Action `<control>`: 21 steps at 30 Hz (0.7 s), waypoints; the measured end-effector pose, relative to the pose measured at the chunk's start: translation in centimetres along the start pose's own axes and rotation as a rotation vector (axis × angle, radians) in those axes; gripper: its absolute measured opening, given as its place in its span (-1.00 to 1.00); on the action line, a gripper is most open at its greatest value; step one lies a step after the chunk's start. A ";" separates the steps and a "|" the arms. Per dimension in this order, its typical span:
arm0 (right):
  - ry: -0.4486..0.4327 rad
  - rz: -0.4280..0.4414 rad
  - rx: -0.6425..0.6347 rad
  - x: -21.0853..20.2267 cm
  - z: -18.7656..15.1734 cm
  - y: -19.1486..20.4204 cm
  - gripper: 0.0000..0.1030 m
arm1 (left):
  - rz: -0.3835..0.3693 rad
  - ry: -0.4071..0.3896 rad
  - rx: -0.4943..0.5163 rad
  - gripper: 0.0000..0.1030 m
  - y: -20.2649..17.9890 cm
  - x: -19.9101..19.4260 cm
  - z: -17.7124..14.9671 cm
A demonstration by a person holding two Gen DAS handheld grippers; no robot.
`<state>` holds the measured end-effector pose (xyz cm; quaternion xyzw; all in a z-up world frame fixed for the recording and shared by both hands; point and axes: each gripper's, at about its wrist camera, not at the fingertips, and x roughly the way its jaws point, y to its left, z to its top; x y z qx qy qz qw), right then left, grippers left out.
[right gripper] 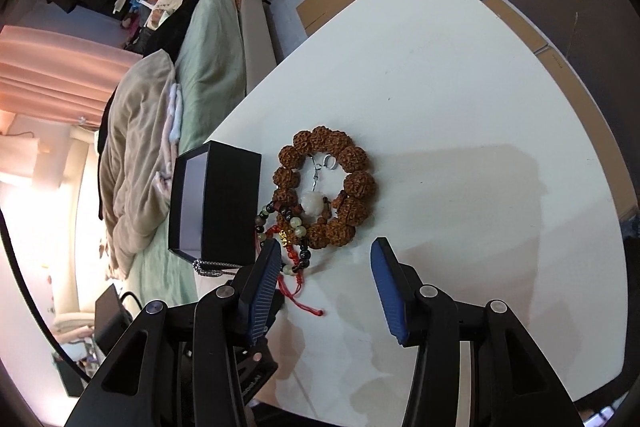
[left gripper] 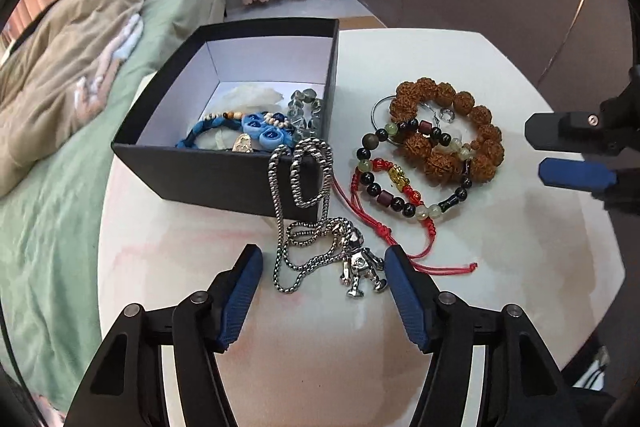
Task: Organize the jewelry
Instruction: 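Grasp the silver chain's bear pendant with the left gripper and lift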
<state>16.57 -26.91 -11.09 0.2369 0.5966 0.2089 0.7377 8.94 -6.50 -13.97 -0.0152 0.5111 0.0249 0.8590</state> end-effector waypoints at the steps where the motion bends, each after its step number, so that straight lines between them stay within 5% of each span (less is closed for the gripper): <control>1: 0.000 -0.002 -0.003 0.0 0.0 0.1 -0.06 | 0.004 -0.005 0.005 0.24 -0.1 0.0 0.0; 2: 0.004 -0.003 -0.004 0.1 -0.1 0.1 -0.06 | 0.002 -0.008 0.001 0.20 0.0 0.0 -0.1; 3: 0.011 -0.001 -0.008 0.3 -0.2 0.2 -0.06 | 0.003 -0.012 -0.001 0.00 0.1 -0.1 -0.1; 4: 0.017 0.002 -0.011 0.5 -0.2 0.3 -0.07 | 0.011 -0.018 -0.003 -0.42 0.3 -0.2 -0.1; 5: 0.022 0.005 -0.014 0.7 -0.3 0.4 -0.07 | 0.010 -0.015 -0.007 -0.57 0.6 -0.3 0.0; 15: 0.110 0.007 -0.005 4.8 -0.4 1.4 -0.07 | -0.066 -0.019 -0.076 -0.75 2.7 -1.9 -0.1; 21: 0.073 -0.019 -0.028 5.3 -0.4 2.3 -0.12 | -0.109 -0.069 -0.108 -0.75 3.7 -4.6 0.7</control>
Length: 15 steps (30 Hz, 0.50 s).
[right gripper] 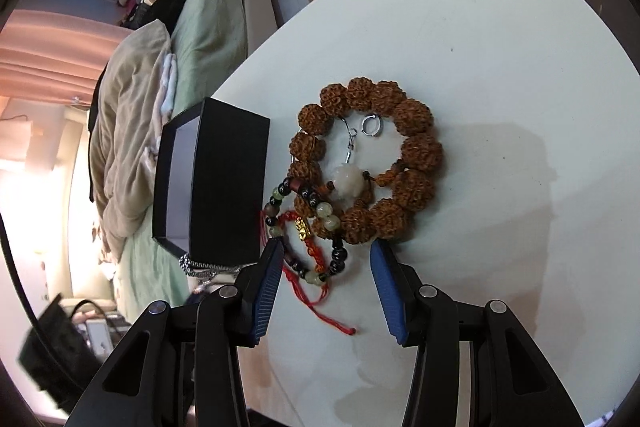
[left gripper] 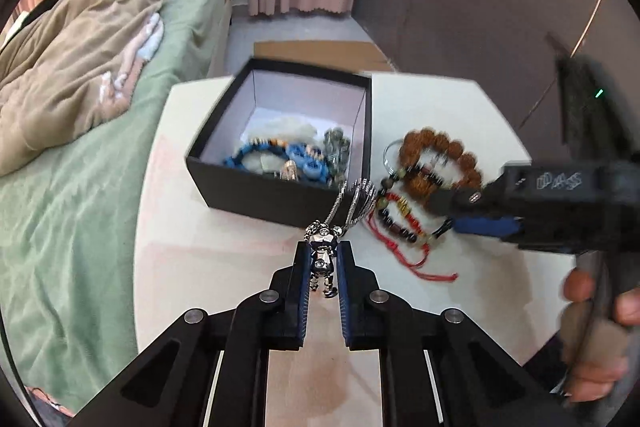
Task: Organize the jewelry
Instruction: 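Grasp the silver chain's bear pendant with the left gripper and lift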
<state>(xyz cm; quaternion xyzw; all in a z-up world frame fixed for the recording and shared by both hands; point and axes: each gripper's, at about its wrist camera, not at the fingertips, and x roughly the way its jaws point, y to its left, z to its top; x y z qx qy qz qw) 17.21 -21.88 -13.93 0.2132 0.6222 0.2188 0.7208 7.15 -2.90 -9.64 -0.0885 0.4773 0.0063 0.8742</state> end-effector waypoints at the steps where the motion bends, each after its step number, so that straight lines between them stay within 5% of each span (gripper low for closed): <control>1: -0.005 -0.013 -0.008 0.0 0.0 0.1 -0.27 | -0.008 -0.011 -0.006 -0.75 0.1 -0.6 0.3; 4: 0.019 -0.008 -0.003 0.6 -0.1 0.0 -0.81 | -0.019 -0.040 -0.013 -0.75 0.3 -2.1 1.0; 15: -0.127 0.118 -0.079 -4.3 -0.6 1.9 -0.80 | -0.035 -0.209 -0.002 -0.75 0.4 -9.9 5.9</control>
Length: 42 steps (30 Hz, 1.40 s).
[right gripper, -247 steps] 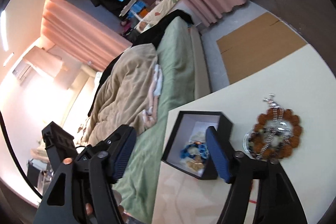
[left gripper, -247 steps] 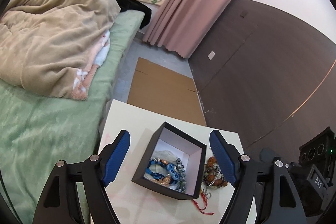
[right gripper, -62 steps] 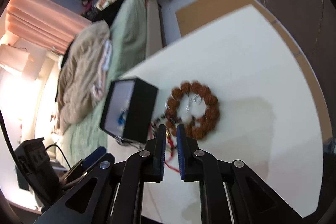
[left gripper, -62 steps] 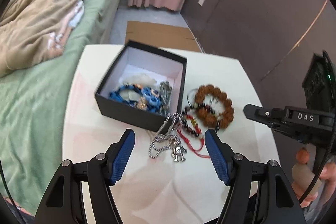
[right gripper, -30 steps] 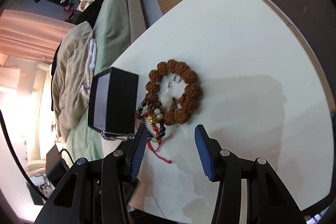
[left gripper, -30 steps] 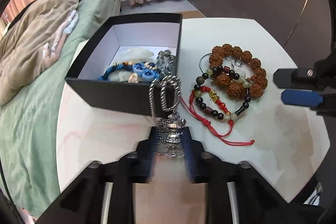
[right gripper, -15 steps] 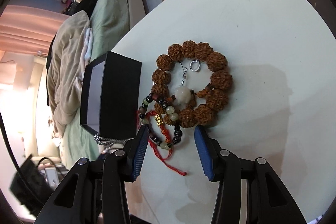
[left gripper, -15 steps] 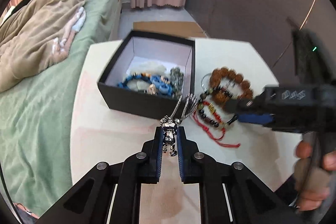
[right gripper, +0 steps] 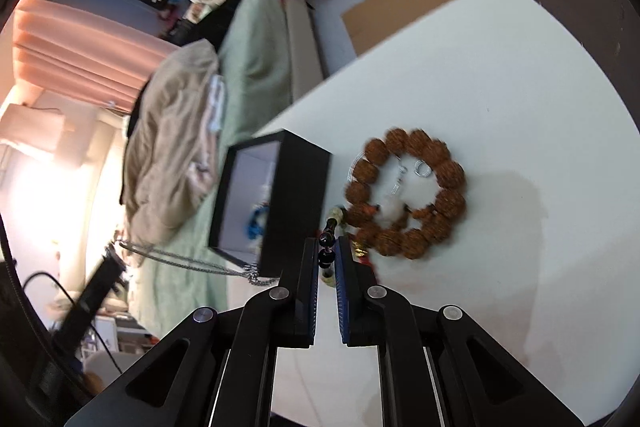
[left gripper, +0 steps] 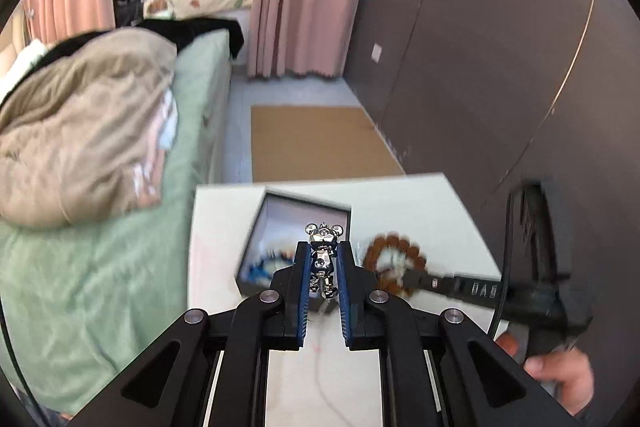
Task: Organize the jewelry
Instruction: 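Carry the bear pendant chain over the black box and open the left gripper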
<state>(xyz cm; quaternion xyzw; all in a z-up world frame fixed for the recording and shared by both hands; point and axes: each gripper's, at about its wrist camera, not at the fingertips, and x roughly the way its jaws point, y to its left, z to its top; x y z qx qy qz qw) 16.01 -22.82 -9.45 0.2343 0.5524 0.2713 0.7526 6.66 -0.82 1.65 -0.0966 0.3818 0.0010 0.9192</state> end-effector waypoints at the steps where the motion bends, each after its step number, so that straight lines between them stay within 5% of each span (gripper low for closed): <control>1: -0.006 0.003 -0.003 -0.2 0.1 0.2 -0.81 | 0.001 -0.014 0.003 -0.76 -0.1 -0.5 0.6; 18: -0.048 0.062 -0.016 -1.1 0.9 1.0 -0.80 | 0.017 -0.154 0.055 -0.75 -1.0 -4.5 8.4; 32: -0.088 0.100 -0.035 -2.1 1.4 1.7 -0.80 | -0.022 -0.076 0.011 -0.75 -0.6 -0.3 5.2; 42: -0.160 0.168 -0.063 -2.9 1.5 3.0 -0.80 | -0.115 0.016 -0.181 -0.62 2.5 5.2 1.0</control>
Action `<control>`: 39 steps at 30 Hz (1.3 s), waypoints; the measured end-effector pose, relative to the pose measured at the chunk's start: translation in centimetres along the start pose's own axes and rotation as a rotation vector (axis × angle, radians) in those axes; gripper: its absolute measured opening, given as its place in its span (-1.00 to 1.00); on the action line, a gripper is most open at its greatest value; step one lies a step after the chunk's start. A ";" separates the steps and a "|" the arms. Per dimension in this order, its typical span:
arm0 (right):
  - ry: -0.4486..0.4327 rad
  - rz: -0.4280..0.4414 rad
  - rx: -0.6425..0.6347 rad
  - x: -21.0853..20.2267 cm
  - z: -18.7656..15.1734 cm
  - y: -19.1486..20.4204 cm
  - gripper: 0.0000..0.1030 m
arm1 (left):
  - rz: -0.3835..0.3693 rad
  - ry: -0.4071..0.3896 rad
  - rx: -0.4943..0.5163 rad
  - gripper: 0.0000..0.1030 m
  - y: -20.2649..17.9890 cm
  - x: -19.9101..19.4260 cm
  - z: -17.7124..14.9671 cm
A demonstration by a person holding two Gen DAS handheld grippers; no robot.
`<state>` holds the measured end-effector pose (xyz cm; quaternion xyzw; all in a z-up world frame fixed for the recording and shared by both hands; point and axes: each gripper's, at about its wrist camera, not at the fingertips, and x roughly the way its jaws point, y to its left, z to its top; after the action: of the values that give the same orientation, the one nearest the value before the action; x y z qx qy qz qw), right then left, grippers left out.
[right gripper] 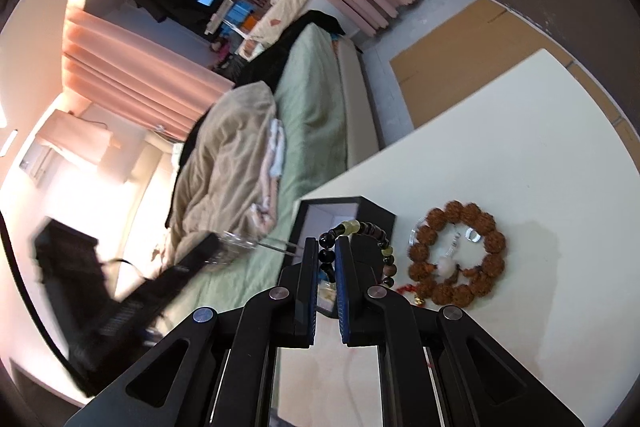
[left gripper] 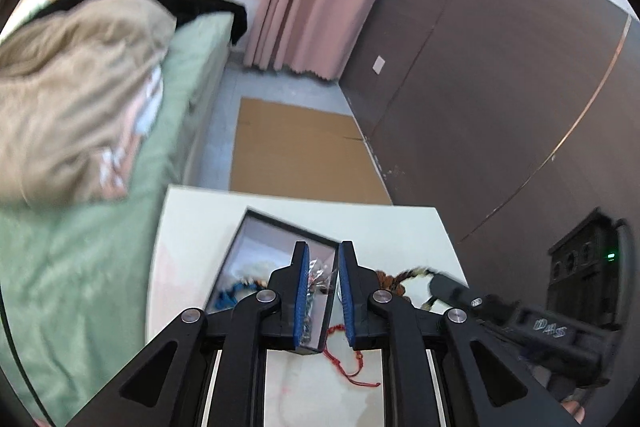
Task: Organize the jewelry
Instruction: 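Carry the bear pendant chain over the black box and open the left gripper, then reach the left gripper to the red string bracelet and close on it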
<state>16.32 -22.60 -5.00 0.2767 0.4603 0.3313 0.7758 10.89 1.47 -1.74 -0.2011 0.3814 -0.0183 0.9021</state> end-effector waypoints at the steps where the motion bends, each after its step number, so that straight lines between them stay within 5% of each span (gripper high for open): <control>1: -0.003 0.009 -0.002 0.0 0.0 0.1 -0.80 | -0.003 0.012 -0.022 -0.37 0.7 0.5 -0.3; 4: -0.008 0.044 -0.010 0.4 -0.1 0.8 -0.80 | 0.008 0.003 -0.048 0.32 1.8 0.5 -0.4; 7: -0.013 0.077 -0.022 1.2 -0.2 1.7 -0.80 | 0.011 -0.044 -0.062 0.65 2.7 -0.5 -0.1; 19: 0.011 0.060 -0.094 5.4 -0.7 4.2 -0.78 | 0.011 -0.077 -0.143 0.67 6.4 -1.2 0.5; 21: 0.059 0.045 -0.117 6.3 -0.8 4.6 -0.50 | 0.009 -0.076 -0.147 0.67 6.7 -1.0 0.6; 23: 0.065 0.041 -0.114 6.4 -0.9 4.5 -0.01 | 0.001 -0.066 -0.153 0.67 6.8 -0.8 0.6; 39: -0.036 -0.118 -0.001 -0.9 -0.1 -0.2 0.24 | -0.013 0.007 -0.038 0.67 1.8 0.5 -1.8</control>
<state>15.93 -23.47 -4.74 0.2548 0.4617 0.2802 0.8021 9.76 2.40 -3.93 -0.2205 0.3834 -0.0178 0.8967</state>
